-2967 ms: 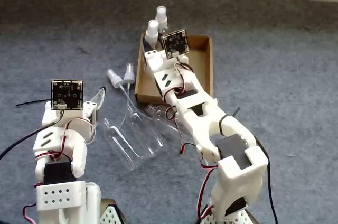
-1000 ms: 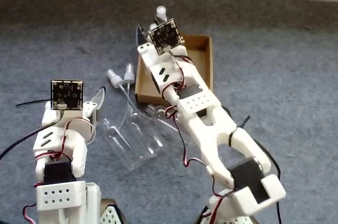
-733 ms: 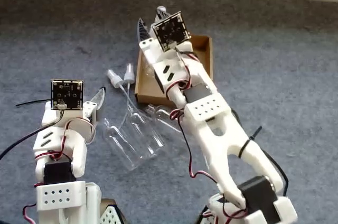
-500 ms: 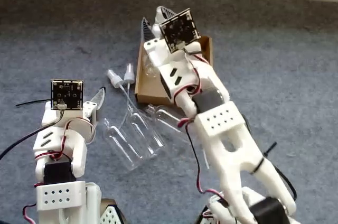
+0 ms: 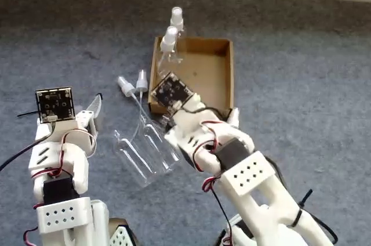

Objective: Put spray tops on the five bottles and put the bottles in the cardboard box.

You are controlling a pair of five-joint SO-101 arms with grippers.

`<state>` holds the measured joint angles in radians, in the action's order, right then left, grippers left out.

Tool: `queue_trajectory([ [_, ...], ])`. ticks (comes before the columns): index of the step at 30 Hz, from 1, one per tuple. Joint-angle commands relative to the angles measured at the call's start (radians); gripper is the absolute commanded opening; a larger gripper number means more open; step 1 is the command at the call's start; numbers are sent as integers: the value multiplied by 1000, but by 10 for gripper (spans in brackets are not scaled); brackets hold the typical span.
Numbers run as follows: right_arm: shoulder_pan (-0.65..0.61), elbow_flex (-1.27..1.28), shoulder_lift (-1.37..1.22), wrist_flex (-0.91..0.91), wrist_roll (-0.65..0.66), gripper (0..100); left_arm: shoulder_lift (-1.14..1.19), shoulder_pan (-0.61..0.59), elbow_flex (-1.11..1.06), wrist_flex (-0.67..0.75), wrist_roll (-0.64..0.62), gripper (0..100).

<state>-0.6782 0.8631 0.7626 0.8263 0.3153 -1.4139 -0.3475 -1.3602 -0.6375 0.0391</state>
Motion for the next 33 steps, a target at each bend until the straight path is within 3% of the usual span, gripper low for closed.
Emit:
queue_trajectory([
  [1, -10, -39, -64, 51, 31, 227, 5, -16, 33, 18, -11, 266],
  [13, -16, -183, -427, 65, 92, 228, 5, -15, 31, 18, -11, 266],
  [33, 84, -179, -449, 68, 86, 228, 5, 5, 21, 18, -11, 266],
])
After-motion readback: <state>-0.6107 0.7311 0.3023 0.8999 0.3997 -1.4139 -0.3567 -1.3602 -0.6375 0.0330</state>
